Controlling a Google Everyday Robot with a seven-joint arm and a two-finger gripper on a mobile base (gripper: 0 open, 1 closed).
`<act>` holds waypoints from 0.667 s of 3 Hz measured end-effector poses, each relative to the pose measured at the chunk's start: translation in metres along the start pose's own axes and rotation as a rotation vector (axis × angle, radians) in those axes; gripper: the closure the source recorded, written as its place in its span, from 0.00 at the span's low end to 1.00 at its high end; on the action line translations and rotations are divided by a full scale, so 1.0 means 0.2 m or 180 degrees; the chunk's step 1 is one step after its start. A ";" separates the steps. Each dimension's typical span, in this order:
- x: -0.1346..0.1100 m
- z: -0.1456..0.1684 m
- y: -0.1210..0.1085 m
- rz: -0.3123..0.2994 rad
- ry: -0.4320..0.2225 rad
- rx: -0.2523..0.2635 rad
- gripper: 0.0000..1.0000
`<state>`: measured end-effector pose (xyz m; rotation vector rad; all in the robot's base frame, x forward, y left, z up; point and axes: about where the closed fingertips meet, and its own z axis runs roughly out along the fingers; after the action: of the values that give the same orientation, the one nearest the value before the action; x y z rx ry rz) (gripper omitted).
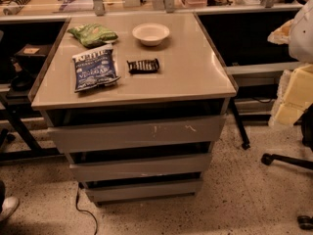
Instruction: Open top drawer
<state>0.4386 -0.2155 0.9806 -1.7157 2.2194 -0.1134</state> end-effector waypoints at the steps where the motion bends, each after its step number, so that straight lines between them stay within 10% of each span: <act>1: 0.00 0.00 0.00 0.0000 0.0000 0.0000 0.00; 2: 0.01 0.07 0.04 -0.0012 -0.0077 -0.0065 0.00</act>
Offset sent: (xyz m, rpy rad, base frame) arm -0.0095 0.0056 -0.0462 0.0673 0.0532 0.0371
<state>0.4349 -0.2127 0.9648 -1.7229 2.2076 -0.0707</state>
